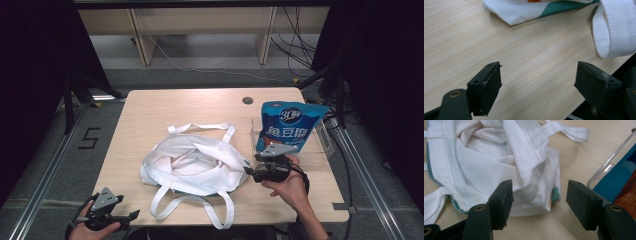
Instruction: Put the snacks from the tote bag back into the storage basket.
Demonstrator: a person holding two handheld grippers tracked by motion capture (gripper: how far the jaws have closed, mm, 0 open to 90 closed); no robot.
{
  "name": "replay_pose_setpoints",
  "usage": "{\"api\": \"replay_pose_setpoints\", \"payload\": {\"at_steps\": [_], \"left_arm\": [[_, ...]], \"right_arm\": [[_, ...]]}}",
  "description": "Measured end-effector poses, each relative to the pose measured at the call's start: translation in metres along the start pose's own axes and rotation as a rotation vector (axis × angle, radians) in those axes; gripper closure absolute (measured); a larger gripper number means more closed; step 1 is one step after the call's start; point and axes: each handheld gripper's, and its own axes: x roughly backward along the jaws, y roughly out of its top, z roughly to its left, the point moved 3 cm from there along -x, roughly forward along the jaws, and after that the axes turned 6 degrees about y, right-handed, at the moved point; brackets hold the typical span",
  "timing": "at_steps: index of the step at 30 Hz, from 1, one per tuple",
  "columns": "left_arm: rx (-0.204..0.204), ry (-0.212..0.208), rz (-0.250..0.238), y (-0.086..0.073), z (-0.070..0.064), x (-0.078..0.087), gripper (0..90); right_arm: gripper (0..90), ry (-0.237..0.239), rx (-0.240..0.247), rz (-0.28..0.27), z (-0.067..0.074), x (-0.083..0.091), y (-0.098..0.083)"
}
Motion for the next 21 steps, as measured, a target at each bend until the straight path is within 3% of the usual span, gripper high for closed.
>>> {"api": "replay_pose_setpoints", "payload": {"at_steps": [1, 6, 7, 9, 10, 13, 14, 19, 21], "left_arm": [[0.02, -0.001, -0.007, 0.0, -0.001, -0.001, 20.2], [0.006, 0.001, 0.011, 0.0, 0.0, 0.001, 20.2], [0.009, 0.001, 0.002, 0.001, 0.0, 0.001, 20.2], [0.011, 0.009, -0.003, 0.0, 0.0, 0.0, 20.2], [0.031, 0.007, -0.01, 0.001, -0.002, -0.001, 20.1], [0.003, 0.002, 0.01, 0.001, 0.0, 0.001, 20.0], [0.02, 0.002, -0.001, 0.001, -0.001, 0.001, 19.9], [0.034, 0.01, -0.003, 0.001, -0.002, 0.0, 19.9], [0.036, 0.008, -0.005, 0.001, -0.002, 0.0, 20.0]], "right_arm": [[38.9, 0.008, 0.004, 0.002, 0.0, -0.002, -0.002], [37.6, 0.013, 0.011, 0.023, 0.002, -0.005, -0.008], [37.6, -0.002, 0.018, 0.008, 0.002, -0.006, -0.009], [37.0, 0.011, 0.007, 0.018, 0.003, -0.007, -0.011], [36.6, 0.01, 0.005, 0.015, 0.003, -0.006, -0.012], [34.5, 0.014, 0.006, 0.018, 0.004, -0.007, -0.016], [34.2, 0.009, -0.019, 0.031, 0.006, -0.006, -0.018], [33.4, 0.014, 0.019, 0.025, 0.01, -0.003, -0.021], [33.4, 0.006, 0.001, 0.014, 0.011, -0.001, -0.024]]}}
